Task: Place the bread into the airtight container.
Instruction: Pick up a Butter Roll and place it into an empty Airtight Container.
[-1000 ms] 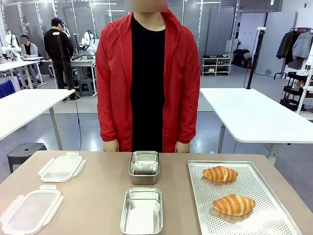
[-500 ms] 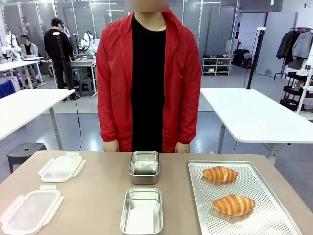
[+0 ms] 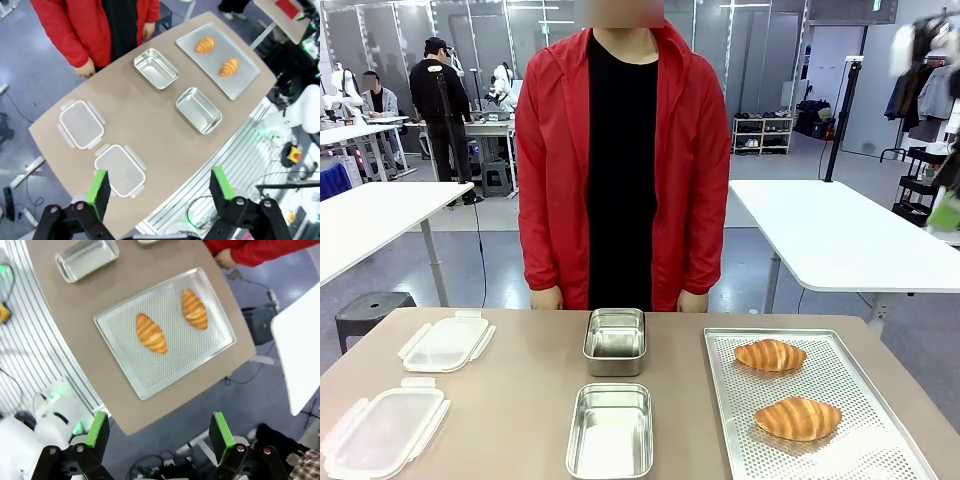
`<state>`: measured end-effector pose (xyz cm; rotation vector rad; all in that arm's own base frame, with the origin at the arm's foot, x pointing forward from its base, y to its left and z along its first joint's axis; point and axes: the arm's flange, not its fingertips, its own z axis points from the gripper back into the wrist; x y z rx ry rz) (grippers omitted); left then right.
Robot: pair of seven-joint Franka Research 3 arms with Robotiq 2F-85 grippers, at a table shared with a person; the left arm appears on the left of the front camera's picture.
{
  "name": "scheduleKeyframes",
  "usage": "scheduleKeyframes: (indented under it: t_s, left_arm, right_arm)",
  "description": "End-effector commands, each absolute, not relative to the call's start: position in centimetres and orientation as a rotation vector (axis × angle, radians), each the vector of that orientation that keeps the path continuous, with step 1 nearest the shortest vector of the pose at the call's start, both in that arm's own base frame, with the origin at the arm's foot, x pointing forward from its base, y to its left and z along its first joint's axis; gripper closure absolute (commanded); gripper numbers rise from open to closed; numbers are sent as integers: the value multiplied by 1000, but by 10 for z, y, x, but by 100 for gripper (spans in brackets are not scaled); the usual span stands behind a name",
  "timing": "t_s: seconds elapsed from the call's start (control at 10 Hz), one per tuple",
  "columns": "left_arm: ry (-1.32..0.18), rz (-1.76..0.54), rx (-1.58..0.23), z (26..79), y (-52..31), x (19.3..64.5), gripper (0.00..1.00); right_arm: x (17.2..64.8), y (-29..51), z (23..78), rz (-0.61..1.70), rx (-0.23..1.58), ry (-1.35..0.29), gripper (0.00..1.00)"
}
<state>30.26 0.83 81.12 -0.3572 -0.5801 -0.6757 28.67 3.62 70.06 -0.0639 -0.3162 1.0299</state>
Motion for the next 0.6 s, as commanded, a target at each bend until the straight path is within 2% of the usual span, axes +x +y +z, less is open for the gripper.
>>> scheduleKeyframes:
  t_s: [0.0, 0.3, 0.5]
  left_arm:
    - [-578, -684, -353, 815, 8, 302, 0]
    - [-578, -684, -353, 815, 8, 302, 0]
    - [-578, -684, -353, 815, 8, 302, 0]
  right_arm:
    - [318, 45, 676, 1076, -134, -222, 0]
    - [349, 61, 605, 1231, -114, -228, 0]
    - [359, 62, 560, 1354, -28, -266, 0]
